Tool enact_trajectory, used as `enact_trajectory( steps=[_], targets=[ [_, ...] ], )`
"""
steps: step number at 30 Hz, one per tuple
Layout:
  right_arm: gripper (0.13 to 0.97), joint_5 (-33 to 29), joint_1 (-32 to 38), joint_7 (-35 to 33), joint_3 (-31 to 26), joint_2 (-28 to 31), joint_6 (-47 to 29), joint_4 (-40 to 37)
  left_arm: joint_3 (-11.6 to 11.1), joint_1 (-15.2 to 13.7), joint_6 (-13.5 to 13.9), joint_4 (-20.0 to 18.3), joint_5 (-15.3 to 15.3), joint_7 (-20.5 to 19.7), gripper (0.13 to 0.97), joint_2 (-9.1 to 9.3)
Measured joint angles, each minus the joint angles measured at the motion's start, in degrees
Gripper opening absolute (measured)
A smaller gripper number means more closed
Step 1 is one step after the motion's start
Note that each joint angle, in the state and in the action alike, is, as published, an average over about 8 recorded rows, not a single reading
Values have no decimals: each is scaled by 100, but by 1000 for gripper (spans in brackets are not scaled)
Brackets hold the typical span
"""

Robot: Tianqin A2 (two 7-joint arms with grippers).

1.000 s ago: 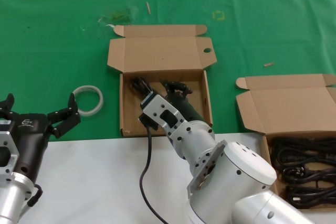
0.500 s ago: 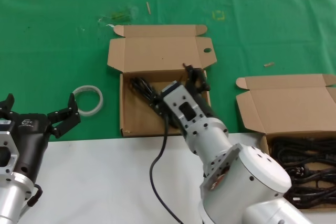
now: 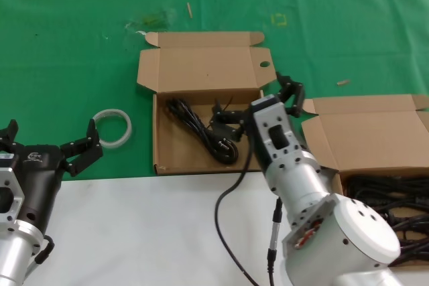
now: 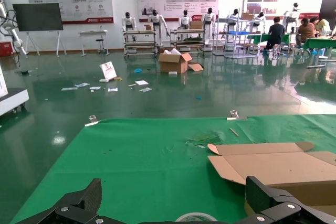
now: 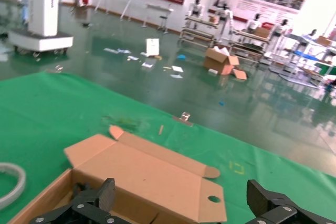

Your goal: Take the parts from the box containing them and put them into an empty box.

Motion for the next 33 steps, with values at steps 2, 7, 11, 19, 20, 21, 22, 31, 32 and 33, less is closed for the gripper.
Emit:
enact_trajectory(
  steps=[2,7,11,19,20,21,22,31,32,33],
  targets=[
    [802,-145,-79,207,121,0,-103,26,0,0,0,0,0,0,965,0],
    [866,-511,-279,730,427,0,-364,92,0,0,0,0,0,0,965,0],
    [913,-800,-437,1145,669,0,-570,144,0,0,0,0,0,0,965,0],
    [955,-1385,-756,1983,1158,0,-986,250,0,0,0,0,0,0,965,0],
    [958,-1456,-795,2084,1217,0,-1036,263,0,0,0,0,0,0,965,0],
    [962,-1530,-835,2189,1279,0,-1089,276,0,0,0,0,0,0,965,0],
    [966,-1604,-875,2295,1341,0,-1141,289,0,0,0,0,0,0,965,0],
    [966,-2265,-1236,3241,1894,0,-1612,408,0,0,0,0,0,1,965,0],
    [966,-2338,-1276,3346,1955,0,-1664,422,0,0,0,0,0,1,965,0],
    [966,-2412,-1317,3451,2017,0,-1717,435,0,0,0,0,0,1,965,0]
  ],
)
